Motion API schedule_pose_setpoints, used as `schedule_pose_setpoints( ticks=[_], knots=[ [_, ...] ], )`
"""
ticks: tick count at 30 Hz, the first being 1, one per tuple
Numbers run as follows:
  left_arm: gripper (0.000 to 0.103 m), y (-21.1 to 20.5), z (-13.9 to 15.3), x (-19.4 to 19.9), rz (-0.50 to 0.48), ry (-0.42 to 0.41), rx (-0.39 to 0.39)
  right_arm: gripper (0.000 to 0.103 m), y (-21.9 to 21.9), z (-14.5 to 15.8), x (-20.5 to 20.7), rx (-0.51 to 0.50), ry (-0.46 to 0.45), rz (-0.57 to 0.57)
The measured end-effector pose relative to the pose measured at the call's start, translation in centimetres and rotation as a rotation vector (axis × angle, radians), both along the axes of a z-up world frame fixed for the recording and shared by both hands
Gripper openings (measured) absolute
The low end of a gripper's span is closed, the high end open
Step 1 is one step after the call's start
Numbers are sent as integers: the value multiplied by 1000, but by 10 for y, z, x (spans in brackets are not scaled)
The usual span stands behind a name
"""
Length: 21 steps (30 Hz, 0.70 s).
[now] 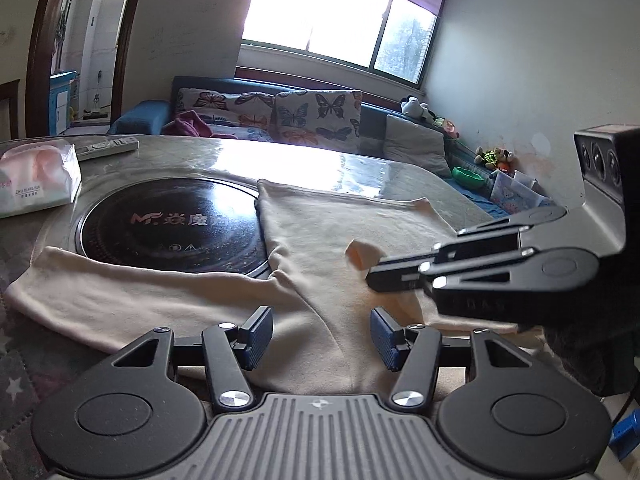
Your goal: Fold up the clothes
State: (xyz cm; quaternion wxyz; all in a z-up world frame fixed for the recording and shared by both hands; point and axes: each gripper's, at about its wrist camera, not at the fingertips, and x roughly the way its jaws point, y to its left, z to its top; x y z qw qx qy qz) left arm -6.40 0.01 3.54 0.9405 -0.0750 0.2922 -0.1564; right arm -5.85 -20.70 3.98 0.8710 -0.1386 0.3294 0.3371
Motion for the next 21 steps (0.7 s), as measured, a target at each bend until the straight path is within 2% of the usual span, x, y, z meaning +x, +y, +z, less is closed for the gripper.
schedule_pose_setpoints(
  ticks=[2, 4, 7, 10, 11, 14, 16, 17, 21],
  knots=[
    [57, -5, 0, 2, -12, -2, 2, 10, -6, 3, -2, 21, 14, 1],
    [57, -12, 0, 4, -28, -4, 6, 20, -19, 11, -6, 27, 5, -7],
    [57, -21, -1, 9, -49, -8, 19, 27, -44, 16, -13, 6, -13, -39],
    [56, -32, -4, 17, -61, -5, 39, 35, -75, 11, -18, -41, -30, -129],
    [56, -35, -5, 20, -64, -1, 42, 36, -86, 8, -21, -45, -25, -157],
    [56, -44, -10, 29, -73, 16, 59, 46, -114, 1, -29, -47, -5, -228],
    [54, -49, -14, 34, -73, 28, 72, 48, -133, -6, -38, -51, -2, -280],
    [52, -50, -16, 37, -72, 35, 77, 49, -139, -9, -41, -53, -2, -294],
    [28, -57, -22, 44, -70, 68, 99, 52, -158, -18, -50, -29, 7, -330]
  ],
)
